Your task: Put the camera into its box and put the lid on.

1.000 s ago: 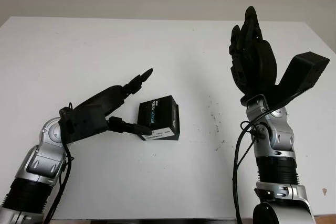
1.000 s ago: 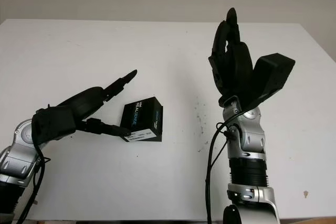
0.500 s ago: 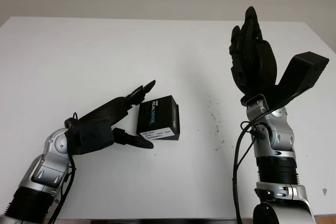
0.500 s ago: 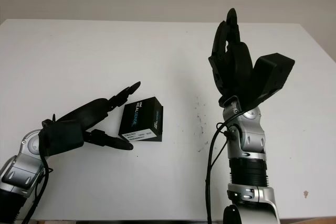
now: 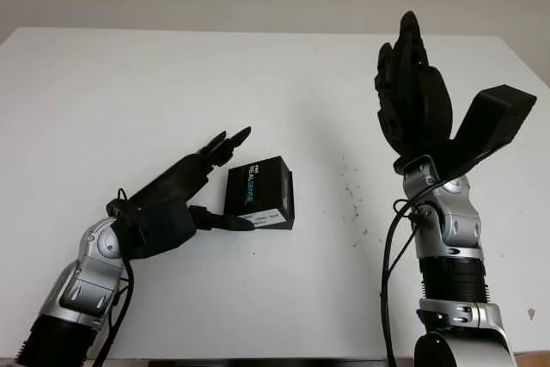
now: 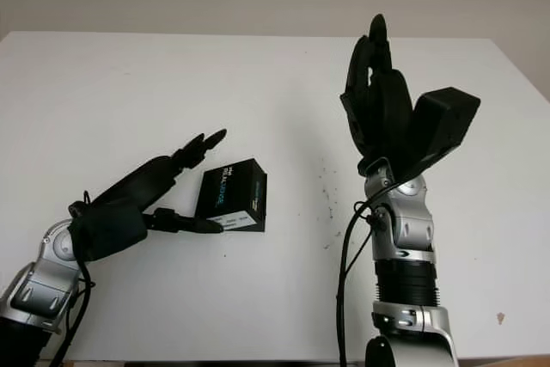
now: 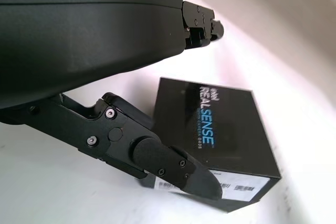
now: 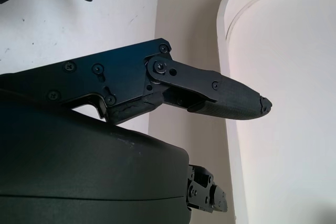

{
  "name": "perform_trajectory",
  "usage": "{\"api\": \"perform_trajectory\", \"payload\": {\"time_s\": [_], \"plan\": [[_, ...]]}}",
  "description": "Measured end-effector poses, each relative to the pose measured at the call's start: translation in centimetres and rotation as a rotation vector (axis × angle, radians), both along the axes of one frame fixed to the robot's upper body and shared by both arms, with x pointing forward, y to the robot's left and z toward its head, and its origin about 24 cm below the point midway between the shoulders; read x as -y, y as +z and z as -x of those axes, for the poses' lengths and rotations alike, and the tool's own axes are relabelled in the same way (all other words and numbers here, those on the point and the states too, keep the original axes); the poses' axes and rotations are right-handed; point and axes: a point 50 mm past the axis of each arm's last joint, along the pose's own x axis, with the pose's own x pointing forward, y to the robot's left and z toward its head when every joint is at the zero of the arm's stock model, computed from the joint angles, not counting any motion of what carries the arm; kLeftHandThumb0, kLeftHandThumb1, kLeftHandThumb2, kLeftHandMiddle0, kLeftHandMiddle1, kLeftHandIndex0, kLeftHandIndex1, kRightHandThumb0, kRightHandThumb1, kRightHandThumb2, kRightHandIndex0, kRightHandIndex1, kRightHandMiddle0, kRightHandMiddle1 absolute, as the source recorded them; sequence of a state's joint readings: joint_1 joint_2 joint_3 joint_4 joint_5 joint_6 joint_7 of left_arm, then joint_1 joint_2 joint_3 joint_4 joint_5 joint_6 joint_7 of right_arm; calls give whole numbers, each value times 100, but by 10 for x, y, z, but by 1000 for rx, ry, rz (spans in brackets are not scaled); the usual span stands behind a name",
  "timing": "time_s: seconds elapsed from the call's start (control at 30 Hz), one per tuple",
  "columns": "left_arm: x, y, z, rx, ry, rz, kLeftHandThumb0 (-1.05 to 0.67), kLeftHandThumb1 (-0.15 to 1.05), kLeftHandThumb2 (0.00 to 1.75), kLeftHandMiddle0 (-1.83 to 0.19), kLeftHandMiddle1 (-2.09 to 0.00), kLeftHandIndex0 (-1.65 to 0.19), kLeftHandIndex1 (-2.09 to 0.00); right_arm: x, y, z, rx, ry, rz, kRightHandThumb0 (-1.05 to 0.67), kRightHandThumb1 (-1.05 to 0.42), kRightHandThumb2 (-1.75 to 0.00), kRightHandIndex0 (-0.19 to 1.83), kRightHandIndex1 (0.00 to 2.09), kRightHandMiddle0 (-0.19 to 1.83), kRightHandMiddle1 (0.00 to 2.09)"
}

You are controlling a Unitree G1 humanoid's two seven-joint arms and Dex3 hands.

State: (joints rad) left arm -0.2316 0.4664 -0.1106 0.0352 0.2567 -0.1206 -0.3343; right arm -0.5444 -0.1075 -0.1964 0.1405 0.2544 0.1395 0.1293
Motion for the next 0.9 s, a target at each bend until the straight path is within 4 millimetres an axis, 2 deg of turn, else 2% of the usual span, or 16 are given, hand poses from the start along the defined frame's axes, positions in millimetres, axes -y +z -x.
{"api": "perform_trajectory", "payload": {"time_s": [0.23, 0.37, 0.5, 0.57, 0.7, 0.9], "plan": [[-2, -3, -1, -8, 9, 5, -59, 85, 6, -23, -25, -15, -19, 0, 0, 0, 0, 4, 3, -76, -105, -66, -19, 0, -19, 0], [-2, -5, -1, -33, 3, 6, -58, 84, 5, -11, -46, -13, -22, 0, 0, 0, 0, 3, 7, -76, -105, -66, -19, 0, -19, 0], [-3, -6, -1, -64, -9, -1, -61, 83, 5, -6, -50, -11, -22, 0, 0, 0, 0, 1, 10, -76, -105, -66, -19, 0, -19, 0], [-4, -7, -1, -87, -14, -6, -62, 83, 5, -3, -47, -6, -19, 0, 0, 0, -1, -1, 9, -75, -105, -66, -19, 0, -19, 0], [-5, -8, -1, -135, -22, -32, -67, 82, 5, -8, -25, 1, -11, 0, 0, 0, -4, -5, 7, -74, -105, -67, -19, 0, -19, 0], [-5, -8, -1, -161, -29, -67, -68, 83, 5, -8, -18, 4, -8, 1, 0, 0, -6, -7, 7, -74, -105, -67, -19, 0, -19, 0]]}}
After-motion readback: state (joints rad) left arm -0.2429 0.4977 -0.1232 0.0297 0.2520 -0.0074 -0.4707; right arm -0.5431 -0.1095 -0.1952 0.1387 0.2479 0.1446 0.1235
